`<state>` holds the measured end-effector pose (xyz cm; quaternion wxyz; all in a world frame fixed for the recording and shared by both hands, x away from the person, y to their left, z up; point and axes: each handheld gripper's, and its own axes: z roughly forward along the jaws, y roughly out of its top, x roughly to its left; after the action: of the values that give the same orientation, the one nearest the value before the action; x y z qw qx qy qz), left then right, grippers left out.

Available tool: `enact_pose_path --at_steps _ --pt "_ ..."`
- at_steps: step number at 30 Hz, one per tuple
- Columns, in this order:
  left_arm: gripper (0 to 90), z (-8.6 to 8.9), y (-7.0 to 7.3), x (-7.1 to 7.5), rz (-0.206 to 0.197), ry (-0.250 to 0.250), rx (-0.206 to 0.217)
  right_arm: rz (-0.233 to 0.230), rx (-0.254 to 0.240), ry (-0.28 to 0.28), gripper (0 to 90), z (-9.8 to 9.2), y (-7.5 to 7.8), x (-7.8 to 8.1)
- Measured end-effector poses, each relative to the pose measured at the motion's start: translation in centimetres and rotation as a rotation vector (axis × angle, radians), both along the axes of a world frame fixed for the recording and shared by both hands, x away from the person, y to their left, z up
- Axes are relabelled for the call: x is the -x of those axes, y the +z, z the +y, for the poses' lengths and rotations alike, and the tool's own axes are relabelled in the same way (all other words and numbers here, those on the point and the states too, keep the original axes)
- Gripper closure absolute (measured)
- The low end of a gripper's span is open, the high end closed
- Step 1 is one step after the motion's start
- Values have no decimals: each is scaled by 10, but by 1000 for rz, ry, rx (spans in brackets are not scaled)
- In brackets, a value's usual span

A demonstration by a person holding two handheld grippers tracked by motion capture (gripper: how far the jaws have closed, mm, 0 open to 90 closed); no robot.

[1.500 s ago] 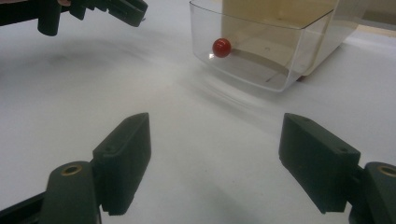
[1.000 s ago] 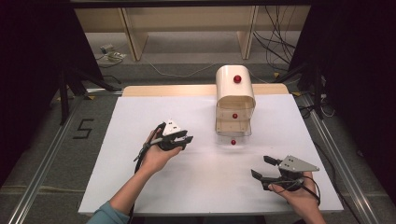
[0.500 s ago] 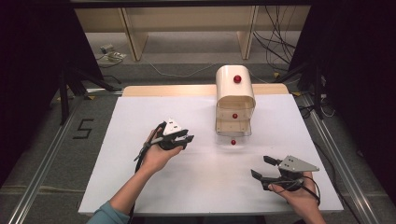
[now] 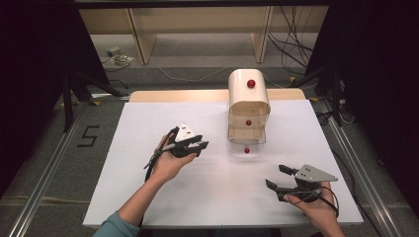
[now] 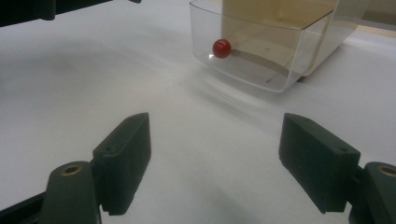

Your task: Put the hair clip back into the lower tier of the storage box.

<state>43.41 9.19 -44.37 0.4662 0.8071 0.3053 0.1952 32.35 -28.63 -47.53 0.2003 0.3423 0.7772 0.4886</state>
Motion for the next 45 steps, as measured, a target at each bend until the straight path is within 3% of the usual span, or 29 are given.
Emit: enact_pose_path --at_steps 45 --pt "640 -28 17 0 -35 -53 5 6 -3 3 256 1 -1 -1"
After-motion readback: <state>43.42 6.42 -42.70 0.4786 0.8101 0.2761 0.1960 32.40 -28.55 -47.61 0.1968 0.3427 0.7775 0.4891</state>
